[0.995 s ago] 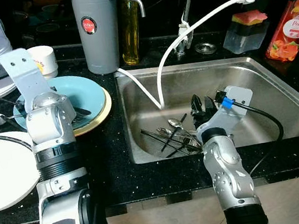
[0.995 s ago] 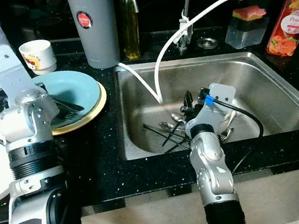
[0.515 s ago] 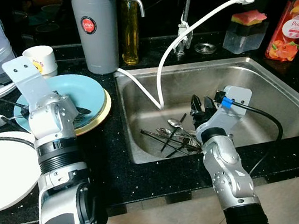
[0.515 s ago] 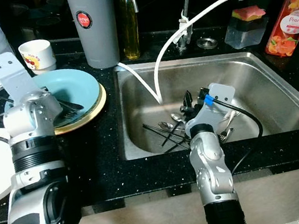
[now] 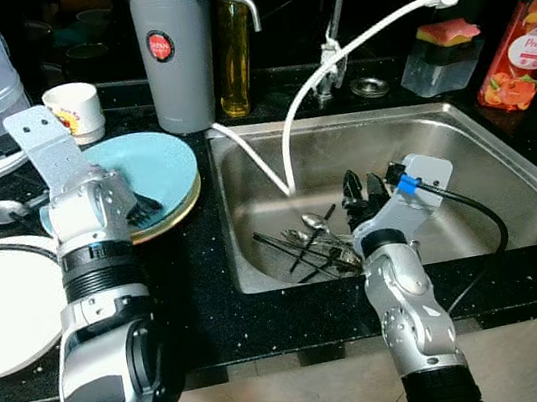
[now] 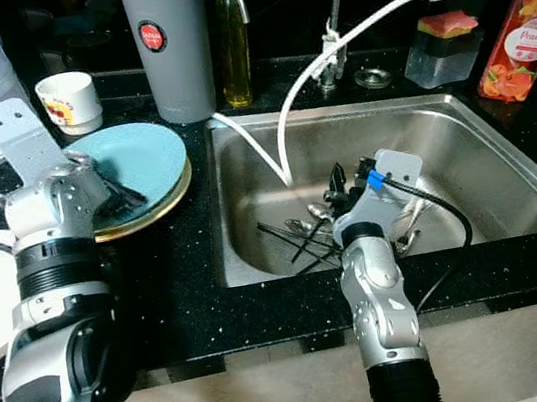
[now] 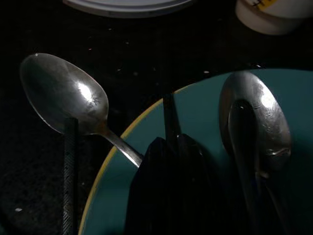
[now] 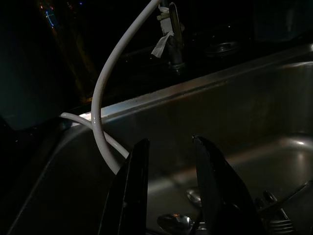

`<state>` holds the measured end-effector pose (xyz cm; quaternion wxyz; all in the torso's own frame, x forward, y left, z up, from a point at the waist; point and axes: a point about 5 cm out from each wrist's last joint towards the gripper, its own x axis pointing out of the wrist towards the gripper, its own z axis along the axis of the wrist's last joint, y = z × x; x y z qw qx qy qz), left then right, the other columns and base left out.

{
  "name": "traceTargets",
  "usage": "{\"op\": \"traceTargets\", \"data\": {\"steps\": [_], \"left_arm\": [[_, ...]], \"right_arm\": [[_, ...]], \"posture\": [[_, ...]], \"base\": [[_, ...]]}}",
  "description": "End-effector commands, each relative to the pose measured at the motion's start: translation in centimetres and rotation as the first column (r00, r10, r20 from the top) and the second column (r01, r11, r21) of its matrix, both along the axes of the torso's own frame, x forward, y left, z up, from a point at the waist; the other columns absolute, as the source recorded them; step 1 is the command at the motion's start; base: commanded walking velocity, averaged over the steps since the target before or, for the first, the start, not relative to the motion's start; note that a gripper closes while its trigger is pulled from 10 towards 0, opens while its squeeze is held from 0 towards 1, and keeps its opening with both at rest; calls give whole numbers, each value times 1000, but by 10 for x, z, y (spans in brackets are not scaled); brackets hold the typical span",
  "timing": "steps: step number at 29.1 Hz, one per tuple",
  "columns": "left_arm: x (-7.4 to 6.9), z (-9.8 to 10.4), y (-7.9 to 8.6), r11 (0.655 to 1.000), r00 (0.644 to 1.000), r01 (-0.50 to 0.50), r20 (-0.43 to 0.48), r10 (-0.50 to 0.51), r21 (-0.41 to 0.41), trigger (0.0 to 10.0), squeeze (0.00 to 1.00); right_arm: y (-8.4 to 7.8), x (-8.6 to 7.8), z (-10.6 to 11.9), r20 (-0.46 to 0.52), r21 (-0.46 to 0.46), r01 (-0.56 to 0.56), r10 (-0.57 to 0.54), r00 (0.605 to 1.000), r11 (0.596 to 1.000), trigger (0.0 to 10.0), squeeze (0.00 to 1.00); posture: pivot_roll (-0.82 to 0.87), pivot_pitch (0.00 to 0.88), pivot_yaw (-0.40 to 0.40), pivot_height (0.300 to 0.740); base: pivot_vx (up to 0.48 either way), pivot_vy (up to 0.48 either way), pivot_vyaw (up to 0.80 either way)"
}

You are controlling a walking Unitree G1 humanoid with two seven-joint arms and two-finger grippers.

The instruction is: Kitchen organization

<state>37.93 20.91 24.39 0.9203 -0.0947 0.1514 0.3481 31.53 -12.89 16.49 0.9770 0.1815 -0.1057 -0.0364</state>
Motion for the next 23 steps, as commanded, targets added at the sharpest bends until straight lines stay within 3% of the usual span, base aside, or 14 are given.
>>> {"op": "traceTargets", "data": {"steps": [1,3,4,5,12,13,14,15,18,19,20,21,22,23], "left_arm": [[2,-7,3,999,999,9,-34,-8,32,0,0],[4,8,6,994,999,2,33,-6,108,0,0],[4,8,6,994,999,2,33,-6,108,0,0],[5,20,7,986,995,-5,98,-12,169,0,0],[4,37,7,968,983,-18,180,-29,252,0,0],[4,43,7,958,978,-28,206,-33,286,8118,0],[4,43,7,958,978,-28,206,-33,286,8118,0],[4,49,5,952,971,-22,234,-53,307,10000,0],[4,57,0,945,958,0,271,-94,326,10000,0],[7,64,-11,940,934,71,310,-180,333,10000,0],[10,69,-38,905,861,275,337,-382,325,10000,0],[10,69,-38,905,861,275,337,-382,325,10000,0],[11,72,-59,851,782,412,354,-514,324,10000,0],[9,71,-82,759,675,560,348,-651,333,10000,0]], "right_arm": [[0,0,-7,-34,3,0,0,999,1000,10000,0],[1,0,-7,-34,4,-1,1,999,1000,10000,0],[1,0,-7,-34,4,-1,1,999,1000,10000,0],[1,0,-7,-34,4,-2,2,999,1000,10000,0],[1,0,-7,-35,4,-1,2,999,1000,10000,0],[1,0,-7,-35,4,-1,1,999,1000,10000,0],[1,0,-7,-35,4,-1,1,999,1000,10000,0],[0,0,-7,-35,4,-1,1,999,1000,10000,0],[0,0,-7,-35,4,0,1,999,1000,10000,0],[0,0,-7,-35,4,-1,1,999,1000,10000,0],[0,1,-7,-34,4,-2,2,999,1000,10000,0],[0,1,-7,-34,4,-2,2,999,1000,10000,0],[0,1,-7,-33,5,-2,2,999,1000,10000,0],[0,1,-6,-32,5,-3,3,999,1000,10000,0]], "posture": [[308,0,-61,740],[306,0,-61,740],[306,0,-61,740],[306,0,-61,740],[305,0,-62,740],[304,0,-62,740],[304,0,-62,740],[305,0,-63,740],[305,0,-64,740],[305,0,-65,740],[306,0,-67,740],[306,0,-67,740],[306,0,-67,740],[306,0,-67,740]], "base": [[0,0,0],[0,0,0],[0,0,0],[0,0,0],[0,0,0],[0,0,0],[0,0,0],[0,0,0],[0,0,0],[0,0,0],[0,0,0],[0,0,0],[0,0,0],[0,0,0]]}}
